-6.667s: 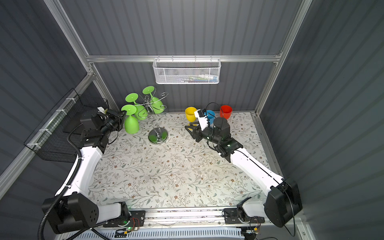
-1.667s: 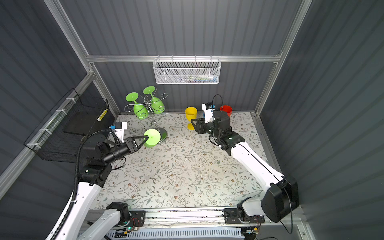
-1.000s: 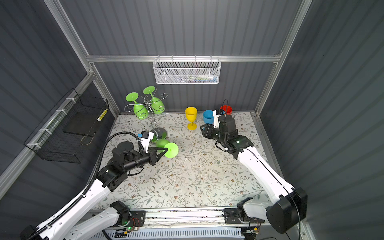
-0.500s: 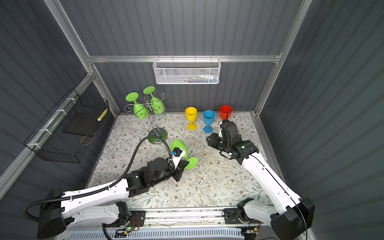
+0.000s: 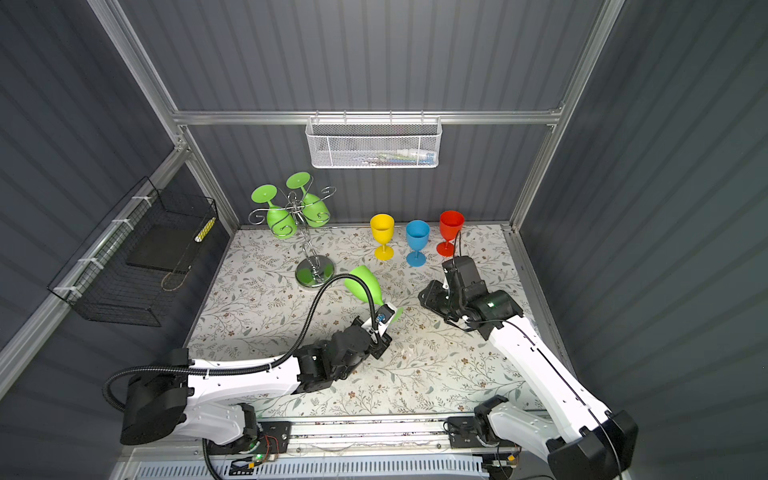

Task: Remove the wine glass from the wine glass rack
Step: 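Carry the green glass toward the robot with the left gripper while right draws back, then swing the green glass toward the right gripper and close right on its foot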

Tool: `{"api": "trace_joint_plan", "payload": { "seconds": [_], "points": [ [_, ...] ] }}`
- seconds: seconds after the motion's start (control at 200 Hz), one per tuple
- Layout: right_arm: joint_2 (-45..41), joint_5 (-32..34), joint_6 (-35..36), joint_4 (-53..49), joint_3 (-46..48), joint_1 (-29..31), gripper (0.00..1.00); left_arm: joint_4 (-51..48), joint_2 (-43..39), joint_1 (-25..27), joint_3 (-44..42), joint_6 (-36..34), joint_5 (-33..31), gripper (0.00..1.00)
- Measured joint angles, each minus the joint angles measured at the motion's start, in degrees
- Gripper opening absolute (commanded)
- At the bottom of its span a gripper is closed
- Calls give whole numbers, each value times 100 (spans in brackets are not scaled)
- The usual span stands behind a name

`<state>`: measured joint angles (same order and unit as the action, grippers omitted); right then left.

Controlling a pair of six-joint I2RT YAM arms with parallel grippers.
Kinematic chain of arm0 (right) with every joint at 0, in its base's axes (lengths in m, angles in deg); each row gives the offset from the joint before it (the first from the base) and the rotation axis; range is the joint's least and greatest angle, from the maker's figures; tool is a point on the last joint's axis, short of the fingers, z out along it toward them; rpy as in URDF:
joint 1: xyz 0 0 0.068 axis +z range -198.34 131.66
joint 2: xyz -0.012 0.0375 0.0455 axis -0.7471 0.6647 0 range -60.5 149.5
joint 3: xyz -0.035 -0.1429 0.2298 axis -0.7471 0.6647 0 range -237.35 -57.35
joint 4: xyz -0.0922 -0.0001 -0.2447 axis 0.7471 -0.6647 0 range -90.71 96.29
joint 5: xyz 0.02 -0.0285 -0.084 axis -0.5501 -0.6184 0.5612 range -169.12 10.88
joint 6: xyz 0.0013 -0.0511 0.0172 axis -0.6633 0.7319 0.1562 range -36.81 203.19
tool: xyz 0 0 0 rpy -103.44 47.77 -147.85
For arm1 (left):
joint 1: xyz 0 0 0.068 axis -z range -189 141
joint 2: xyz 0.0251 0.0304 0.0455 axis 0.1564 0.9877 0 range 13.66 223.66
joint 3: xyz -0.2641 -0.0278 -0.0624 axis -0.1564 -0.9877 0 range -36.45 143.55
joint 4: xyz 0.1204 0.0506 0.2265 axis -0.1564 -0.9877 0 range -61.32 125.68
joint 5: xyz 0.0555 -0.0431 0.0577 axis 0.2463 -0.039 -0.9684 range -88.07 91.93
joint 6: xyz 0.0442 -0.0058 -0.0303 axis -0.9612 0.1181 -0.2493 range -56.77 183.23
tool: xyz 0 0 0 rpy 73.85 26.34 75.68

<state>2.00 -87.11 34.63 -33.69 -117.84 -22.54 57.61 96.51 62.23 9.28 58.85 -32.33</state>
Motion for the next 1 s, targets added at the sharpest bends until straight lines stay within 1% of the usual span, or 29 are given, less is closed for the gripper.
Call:
{"api": "trace_joint_plan", "payload": {
  "seconds": [0.235, 0.46, 0.67, 1.001],
  "points": [
    [-2, -85, -264, 15, 144, 197, 40, 382, 404, 72, 258, -275, -151, 0],
    [-7, -90, -553, 109, 280, 216, 40, 516, 828, 168, 503, -472, -245, 0],
    [-129, -48, -796, 271, 317, 216, 40, 612, 962, 240, 603, -619, -334, 0],
    [-125, -76, -1130, 356, 424, 216, 32, 1069, 1196, 402, 688, -1034, -590, 0]
  ]
}}
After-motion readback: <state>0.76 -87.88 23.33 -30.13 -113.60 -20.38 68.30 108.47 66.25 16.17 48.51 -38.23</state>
